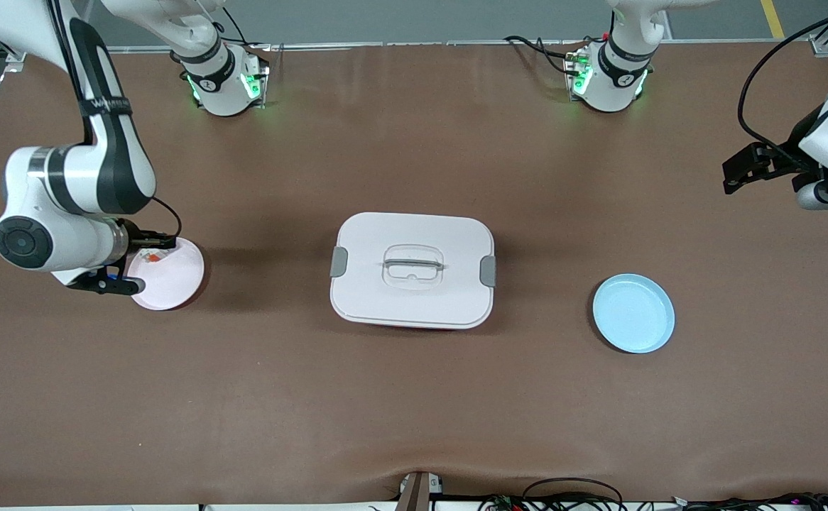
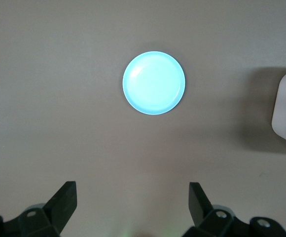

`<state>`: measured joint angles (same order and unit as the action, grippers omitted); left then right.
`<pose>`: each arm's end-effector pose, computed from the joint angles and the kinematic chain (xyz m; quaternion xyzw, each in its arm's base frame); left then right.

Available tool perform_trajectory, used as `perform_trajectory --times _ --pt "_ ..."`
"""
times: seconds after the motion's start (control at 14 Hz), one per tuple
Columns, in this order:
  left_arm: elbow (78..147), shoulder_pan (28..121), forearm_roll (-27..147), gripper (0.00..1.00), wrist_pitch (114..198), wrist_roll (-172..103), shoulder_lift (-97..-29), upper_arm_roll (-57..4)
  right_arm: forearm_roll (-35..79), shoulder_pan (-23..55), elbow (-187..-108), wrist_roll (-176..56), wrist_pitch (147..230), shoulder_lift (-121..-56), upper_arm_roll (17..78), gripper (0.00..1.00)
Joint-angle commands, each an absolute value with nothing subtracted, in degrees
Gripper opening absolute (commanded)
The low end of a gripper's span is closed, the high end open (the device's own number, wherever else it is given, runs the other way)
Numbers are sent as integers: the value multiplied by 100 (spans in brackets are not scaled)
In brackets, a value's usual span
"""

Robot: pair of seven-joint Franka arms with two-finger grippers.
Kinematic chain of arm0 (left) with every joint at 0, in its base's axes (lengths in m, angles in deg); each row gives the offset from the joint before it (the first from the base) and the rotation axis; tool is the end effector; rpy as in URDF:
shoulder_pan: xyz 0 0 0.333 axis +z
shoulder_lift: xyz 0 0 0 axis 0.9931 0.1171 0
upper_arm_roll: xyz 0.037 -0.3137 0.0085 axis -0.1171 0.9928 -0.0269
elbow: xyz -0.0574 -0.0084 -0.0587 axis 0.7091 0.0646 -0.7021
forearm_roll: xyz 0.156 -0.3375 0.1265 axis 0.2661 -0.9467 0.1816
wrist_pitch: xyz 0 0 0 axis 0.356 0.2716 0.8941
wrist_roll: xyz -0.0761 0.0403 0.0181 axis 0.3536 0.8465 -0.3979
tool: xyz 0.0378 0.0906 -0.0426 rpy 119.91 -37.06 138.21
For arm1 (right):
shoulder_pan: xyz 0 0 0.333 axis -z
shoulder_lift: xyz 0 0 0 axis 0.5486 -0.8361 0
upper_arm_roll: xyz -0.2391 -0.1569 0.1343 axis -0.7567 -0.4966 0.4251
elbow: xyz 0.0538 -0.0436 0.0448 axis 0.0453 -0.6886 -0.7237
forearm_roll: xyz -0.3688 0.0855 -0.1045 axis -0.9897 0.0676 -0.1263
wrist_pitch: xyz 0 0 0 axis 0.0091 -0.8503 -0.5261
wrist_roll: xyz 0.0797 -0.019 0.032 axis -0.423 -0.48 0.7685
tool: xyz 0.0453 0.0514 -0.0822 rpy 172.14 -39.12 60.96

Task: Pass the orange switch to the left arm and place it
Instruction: 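Lift the switch with the right gripper and carry it above the box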

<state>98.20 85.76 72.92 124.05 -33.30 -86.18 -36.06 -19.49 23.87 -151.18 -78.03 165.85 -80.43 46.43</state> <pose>0.5565 -0.0496 0.6317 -0.9993 0.0058 0.0193 0.0329 0.5747 0.0227 0.3735 0.9707 -0.0791 -0.2103 0.0848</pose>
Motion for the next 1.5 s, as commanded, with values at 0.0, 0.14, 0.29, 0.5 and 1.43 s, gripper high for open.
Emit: perform_trajectory --times 0.0,0.14,0.29,0.5,1.43 --pt "9822 8582 7396 100 12307 -3393 -8688 -3574 -1852 1809 -14255 -8777 15557 -8110 4632 39" --pt "9822 8582 7396 100 12306 -3393 -8688 -3574 -1493 1474 -13911 -9332 15126 -8110 4632 39" --pt "9822 8582 7396 100 12306 -3402 -8688 -3574 -826 1228 -13647 -10060 14905 -8110 4632 39" --pt "9822 8582 7378 100 12298 -3402 -8688 -3539 229 798 -13374 -11466 14869 -8127 4632 39" --pt "10288 8582 5806 100 12860 -3393 -8688 -3294 3571 -398 -13066 -14238 17205 -8409 4632 39"
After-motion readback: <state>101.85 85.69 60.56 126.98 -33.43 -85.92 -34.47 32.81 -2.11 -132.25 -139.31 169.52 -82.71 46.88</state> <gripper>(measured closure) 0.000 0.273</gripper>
